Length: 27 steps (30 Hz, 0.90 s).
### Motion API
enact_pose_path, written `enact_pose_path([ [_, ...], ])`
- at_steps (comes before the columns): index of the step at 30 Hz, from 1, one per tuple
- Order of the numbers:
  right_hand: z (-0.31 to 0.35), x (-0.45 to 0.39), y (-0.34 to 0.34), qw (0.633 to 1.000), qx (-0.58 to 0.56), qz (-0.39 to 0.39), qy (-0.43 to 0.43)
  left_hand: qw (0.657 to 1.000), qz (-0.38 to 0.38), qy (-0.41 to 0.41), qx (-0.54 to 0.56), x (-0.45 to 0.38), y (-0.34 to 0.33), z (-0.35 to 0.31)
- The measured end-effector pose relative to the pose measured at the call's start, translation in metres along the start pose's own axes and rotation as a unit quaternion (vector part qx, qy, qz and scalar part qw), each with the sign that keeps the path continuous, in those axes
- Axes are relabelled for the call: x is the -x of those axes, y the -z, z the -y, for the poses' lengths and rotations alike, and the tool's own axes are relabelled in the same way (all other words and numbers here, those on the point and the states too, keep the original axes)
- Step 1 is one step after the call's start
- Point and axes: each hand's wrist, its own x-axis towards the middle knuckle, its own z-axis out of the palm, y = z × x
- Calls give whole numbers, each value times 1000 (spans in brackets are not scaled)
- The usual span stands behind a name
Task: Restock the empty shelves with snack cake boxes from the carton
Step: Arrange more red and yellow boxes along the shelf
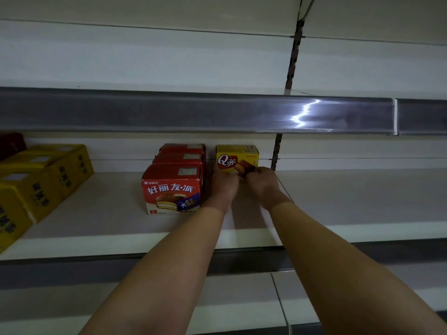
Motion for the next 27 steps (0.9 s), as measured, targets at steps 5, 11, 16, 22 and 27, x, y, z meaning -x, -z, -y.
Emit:
enact_pose_path([
  [5, 5, 3, 1, 1000, -16, 13, 2, 1000, 17, -7, -1, 6, 3, -2],
  [11, 10, 8, 8, 999, 29, 14, -7, 996, 7, 21, -82, 10, 2, -6],
  [16, 7, 14, 25, 993, 106, 29, -35, 957, -18, -45, -288, 14, 9, 1],
  [22, -4, 14, 47, 979, 187, 77, -25, 908, 26, -53, -415, 54, 8, -33],
  [27, -11, 14, 57, 964, 207, 162, 36, 911, -23, 33, -411, 76, 1, -38],
])
